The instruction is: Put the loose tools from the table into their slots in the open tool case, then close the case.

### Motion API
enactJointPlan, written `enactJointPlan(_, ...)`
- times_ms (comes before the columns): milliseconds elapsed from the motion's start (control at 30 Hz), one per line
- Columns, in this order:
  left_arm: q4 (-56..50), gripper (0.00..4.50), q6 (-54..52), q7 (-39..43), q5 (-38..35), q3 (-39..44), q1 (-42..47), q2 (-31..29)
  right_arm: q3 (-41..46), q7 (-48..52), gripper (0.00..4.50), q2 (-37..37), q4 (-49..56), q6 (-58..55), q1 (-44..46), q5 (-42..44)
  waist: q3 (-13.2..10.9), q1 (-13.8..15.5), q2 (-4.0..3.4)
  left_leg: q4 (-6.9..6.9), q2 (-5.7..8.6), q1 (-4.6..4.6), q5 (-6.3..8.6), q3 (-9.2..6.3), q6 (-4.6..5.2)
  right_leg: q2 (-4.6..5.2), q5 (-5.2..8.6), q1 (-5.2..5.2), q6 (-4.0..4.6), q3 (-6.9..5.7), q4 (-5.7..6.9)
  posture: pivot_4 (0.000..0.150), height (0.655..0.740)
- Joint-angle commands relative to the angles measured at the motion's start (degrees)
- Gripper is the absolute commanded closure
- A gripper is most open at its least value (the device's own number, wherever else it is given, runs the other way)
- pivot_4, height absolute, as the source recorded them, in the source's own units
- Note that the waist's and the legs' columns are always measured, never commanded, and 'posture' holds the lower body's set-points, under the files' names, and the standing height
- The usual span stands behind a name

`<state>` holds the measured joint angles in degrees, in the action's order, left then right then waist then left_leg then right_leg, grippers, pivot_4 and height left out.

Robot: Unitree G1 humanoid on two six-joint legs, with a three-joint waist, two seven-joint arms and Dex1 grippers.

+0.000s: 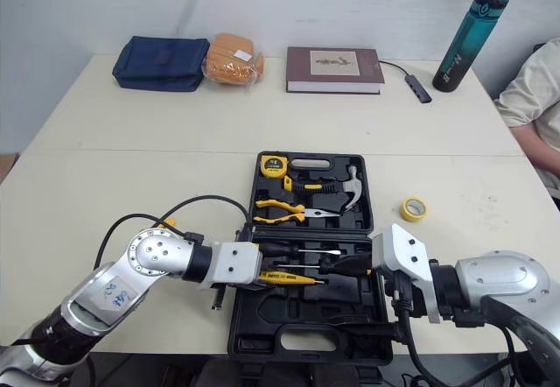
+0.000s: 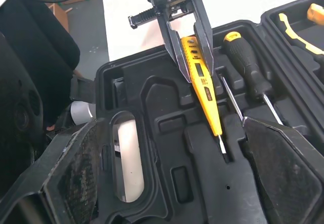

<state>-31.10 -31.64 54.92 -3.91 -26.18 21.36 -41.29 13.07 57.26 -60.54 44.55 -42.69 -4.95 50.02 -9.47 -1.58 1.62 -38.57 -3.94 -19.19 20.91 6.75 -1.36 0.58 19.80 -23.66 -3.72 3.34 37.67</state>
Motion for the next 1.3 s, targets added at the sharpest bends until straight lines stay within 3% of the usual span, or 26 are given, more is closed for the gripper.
enactJointPlan(33,0.34,4.18,-1.09,-0.25,1.59,-1.24,1.4,0.51,1.25,0.16,0.0,-0.19,0.3,0.67,-0.29,-0.24,0.0,0.0,0.01,-0.02,-0.01,-0.01,0.0,0.0,0.01,-0.01,0.0,0.0,0.0,0.0,0.0,0.15,0.74)
enactJointPlan(400,0.08,4.18,-2.18,0.5,0.81,-1.65,1.39,1.68,1.71,-0.34,0.0,0.08,0.15,0.6,-1.22,-0.38,0.0,0.01,0.01,-0.08,-0.01,-0.01,0.01,0.0,0.02,0.0,0.0,0.01,0.0,0.0,0.04,0.15,0.74)
enactJointPlan(533,-0.92,2.23,-4.2,1.17,-1.03,0.04,1.32,1.42,1.53,-0.37,0.0,0.14,-0.06,0.91,-1.52,-0.97,0.0,-0.03,0.01,-0.1,-0.01,0.0,0.01,-0.01,0.02,-0.01,0.0,0.02,-0.01,0.0,0.06,0.15,0.74)
enactJointPlan(700,-3.71,0.04,-7.15,6.13,-8.81,5.78,1.08,-1.49,1.39,-0.82,0.0,0.82,-0.99,2.4,-1.77,-3.59,0.0,-0.05,0.01,-0.11,-0.03,0.0,0.01,-0.01,0.02,-0.01,0.0,0.01,0.0,0.0,0.07,0.15,0.74)
enactJointPlan(900,0.48,0.04,2.52,10.94,-14.46,10.48,-1.47,-1.31,0.67,-0.73,0.0,1.41,-1.47,3.64,-2.06,-5.41,0.0,-0.02,0.0,-0.14,-0.02,-0.01,0.02,-0.01,0.01,0.0,0.0,0.01,0.0,-0.01,0.07,0.15,0.74)
enactJointPlan(1033,6.42,1.28,13.89,12.99,-13.56,10.21,-2.99,1.44,-0.12,-1.31,0.0,2.13,-1.3,4.02,-1.88,-6.24,0.0,-0.03,0.01,-0.19,-0.01,-0.01,0.02,-0.01,0.01,-0.01,0.0,0.02,0.0,-0.01,0.08,0.15,0.74)
enactJointPlan(1200,11.68,3.72,19.51,12.11,-11.7,8.66,-3.44,4.96,-1.19,-1.63,0.0,2.84,-1.72,5.03,-1.66,-8.23,0.0,-0.04,0.0,-0.22,-0.01,-0.02,0.04,-0.01,0.03,-0.02,-0.01,0.01,-0.01,-0.01,0.09,0.15,0.74)
enactJointPlan(1267,13.18,4.44,21.89,11.75,-10.74,8.27,-3.53,6.14,-1.36,-1.86,0.0,3.1,-1.94,5.2,-1.43,-8.57,0.0,-0.03,0.0,-0.26,-0.01,-0.02,0.05,0.0,0.03,-0.03,-0.01,0.02,-0.01,-0.01,0.09,0.15,0.74)
enactJointPlan(1300,13.73,4.48,22.51,11.66,-10.51,8.15,-3.56,6.54,-1.39,-1.97,0.0,3.2,-2.01,5.19,-1.29,-8.62,0.0,-0.04,0.0,-0.27,-0.02,-0.02,0.05,0.0,0.03,-0.03,-0.01,0.02,-0.01,-0.01,0.1,0.15,0.74)
